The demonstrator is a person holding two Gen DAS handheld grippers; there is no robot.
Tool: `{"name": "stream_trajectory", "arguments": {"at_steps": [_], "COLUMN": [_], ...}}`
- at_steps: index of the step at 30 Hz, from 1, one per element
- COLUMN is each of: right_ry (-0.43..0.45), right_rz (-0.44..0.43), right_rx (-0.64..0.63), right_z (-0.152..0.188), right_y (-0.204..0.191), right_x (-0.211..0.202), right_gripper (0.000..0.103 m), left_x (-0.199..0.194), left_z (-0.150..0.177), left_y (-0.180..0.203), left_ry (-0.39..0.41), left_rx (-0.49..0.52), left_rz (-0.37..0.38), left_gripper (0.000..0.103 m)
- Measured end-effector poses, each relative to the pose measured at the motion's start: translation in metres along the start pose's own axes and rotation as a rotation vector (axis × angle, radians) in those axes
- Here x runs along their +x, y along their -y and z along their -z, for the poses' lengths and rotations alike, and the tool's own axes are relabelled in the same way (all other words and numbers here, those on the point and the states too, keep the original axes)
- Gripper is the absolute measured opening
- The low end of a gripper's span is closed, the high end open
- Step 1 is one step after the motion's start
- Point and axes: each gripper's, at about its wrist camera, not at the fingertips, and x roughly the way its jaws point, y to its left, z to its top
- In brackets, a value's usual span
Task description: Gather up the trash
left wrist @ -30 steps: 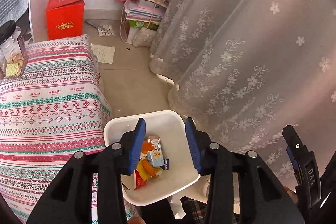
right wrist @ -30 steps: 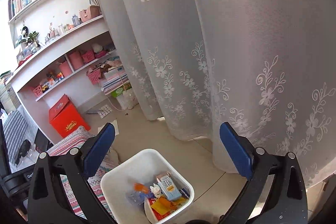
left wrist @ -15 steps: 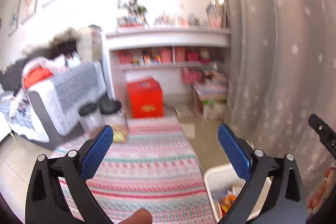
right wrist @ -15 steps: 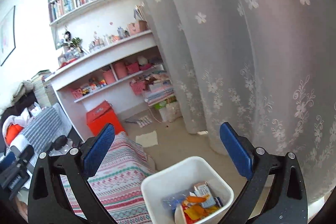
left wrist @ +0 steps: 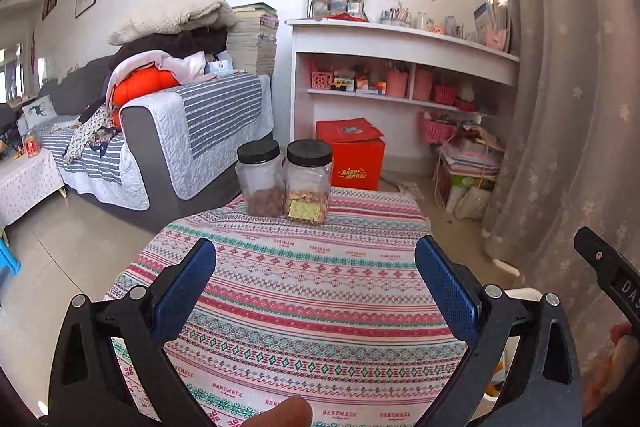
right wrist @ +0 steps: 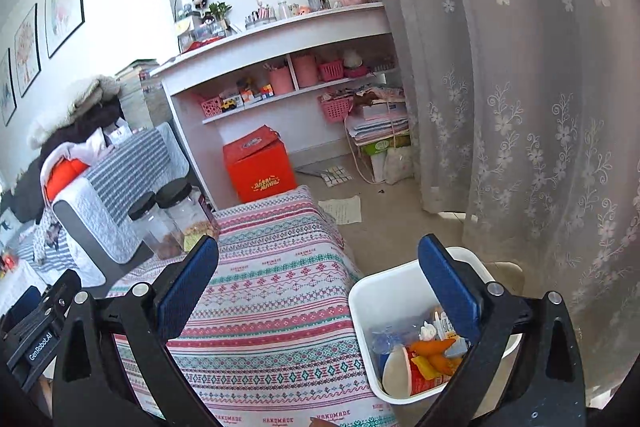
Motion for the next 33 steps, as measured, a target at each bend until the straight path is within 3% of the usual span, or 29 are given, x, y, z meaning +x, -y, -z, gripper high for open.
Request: {"name": "stream_trajectory", "arguments": {"at_steps": [8, 33], "right_ry": [-0.075, -0.111], "right_rz": [0.033, 0.056], "right_rx": [-0.072, -0.118], "right_z": [0.014, 0.019], "right_y": [-0.020, -0.020], "right_x": [0.023, 0.031], "right_gripper": [0.096, 0.096], "left_x": [0.026, 0.031], "left_z": [0.008, 0.015], "left_y": [-0.020, -0.007], "left_ry": [-0.142, -0.179], "left_rx": [-0.069, -0.054], "left_rz": [0.000, -0.016], "left_gripper": [0.097, 0.097]}}
